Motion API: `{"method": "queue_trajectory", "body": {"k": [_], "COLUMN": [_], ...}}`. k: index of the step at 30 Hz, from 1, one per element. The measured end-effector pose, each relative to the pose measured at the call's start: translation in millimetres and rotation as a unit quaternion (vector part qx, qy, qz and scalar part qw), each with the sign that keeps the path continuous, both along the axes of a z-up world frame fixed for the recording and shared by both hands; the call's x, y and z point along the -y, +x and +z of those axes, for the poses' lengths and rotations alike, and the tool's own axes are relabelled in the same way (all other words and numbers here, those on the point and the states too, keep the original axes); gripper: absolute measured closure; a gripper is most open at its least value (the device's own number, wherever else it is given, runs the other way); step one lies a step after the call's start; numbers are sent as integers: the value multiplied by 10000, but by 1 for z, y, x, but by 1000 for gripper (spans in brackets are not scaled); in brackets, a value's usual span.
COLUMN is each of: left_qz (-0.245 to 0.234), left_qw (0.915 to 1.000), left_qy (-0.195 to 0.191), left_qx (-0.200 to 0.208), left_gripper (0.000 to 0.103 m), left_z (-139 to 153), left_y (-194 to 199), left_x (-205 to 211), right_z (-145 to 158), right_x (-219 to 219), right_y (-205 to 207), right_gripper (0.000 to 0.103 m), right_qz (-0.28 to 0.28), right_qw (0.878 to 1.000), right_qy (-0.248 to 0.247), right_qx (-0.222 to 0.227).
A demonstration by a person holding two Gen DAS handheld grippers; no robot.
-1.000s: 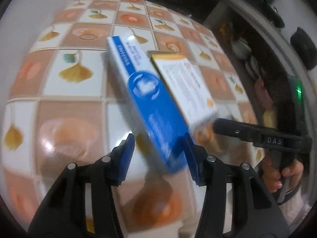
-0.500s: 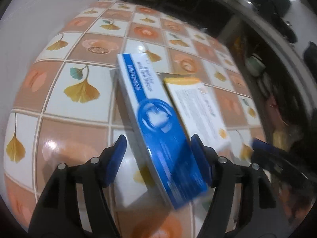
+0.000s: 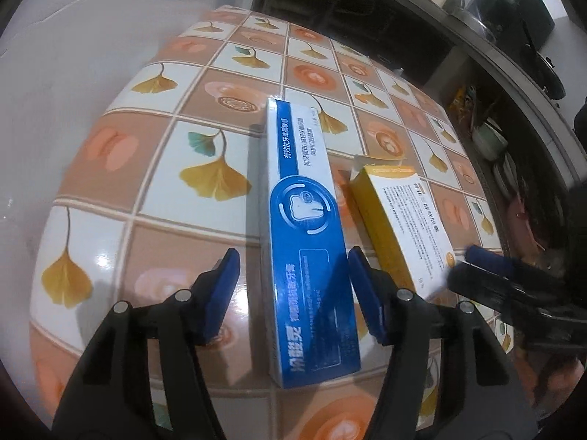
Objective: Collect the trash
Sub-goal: 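Lift both boxes off the table with both tools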
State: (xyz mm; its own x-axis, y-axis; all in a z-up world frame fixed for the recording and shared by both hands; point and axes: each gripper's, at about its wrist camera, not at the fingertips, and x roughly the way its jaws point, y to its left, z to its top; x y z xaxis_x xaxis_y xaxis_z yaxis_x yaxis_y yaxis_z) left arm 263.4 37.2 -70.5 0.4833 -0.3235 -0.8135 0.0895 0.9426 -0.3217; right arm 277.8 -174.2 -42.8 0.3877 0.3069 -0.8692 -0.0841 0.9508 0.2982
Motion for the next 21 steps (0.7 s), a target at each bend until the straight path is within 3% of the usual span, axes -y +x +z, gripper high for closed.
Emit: {"method": "queue_trajectory", "body": {"k": [8,10,13,15,21], "left_qz": [-75,-88,-153,-244,-307], "left_qw": [9999,9999,9999,9997,9991], "left_qy": [20,39,58,54,-144], "left_qx": [81,82,37,63,-249], "left_gripper": [61,61,62,72,72], "left_z": [4,5,6,10,10], "left_y": [-4,-6,-12,-20,-41], "left_x": [1,0,2,2,-2], "right_z": [-21,-20,-19,-17,-17], "right_x": [-21,-15,-3,6,35], "right_y": [17,13,5,-5,-46], "right_gripper": [18,27,32,33,33], "right_qz": [214,132,-46,-118,-315], "right_qw": [9986,9990,9992,9988,9986], "right_qy": [-476,-410,-389,-463,-382], "right_qx": [-84,-63,-77,-69,-192]}}
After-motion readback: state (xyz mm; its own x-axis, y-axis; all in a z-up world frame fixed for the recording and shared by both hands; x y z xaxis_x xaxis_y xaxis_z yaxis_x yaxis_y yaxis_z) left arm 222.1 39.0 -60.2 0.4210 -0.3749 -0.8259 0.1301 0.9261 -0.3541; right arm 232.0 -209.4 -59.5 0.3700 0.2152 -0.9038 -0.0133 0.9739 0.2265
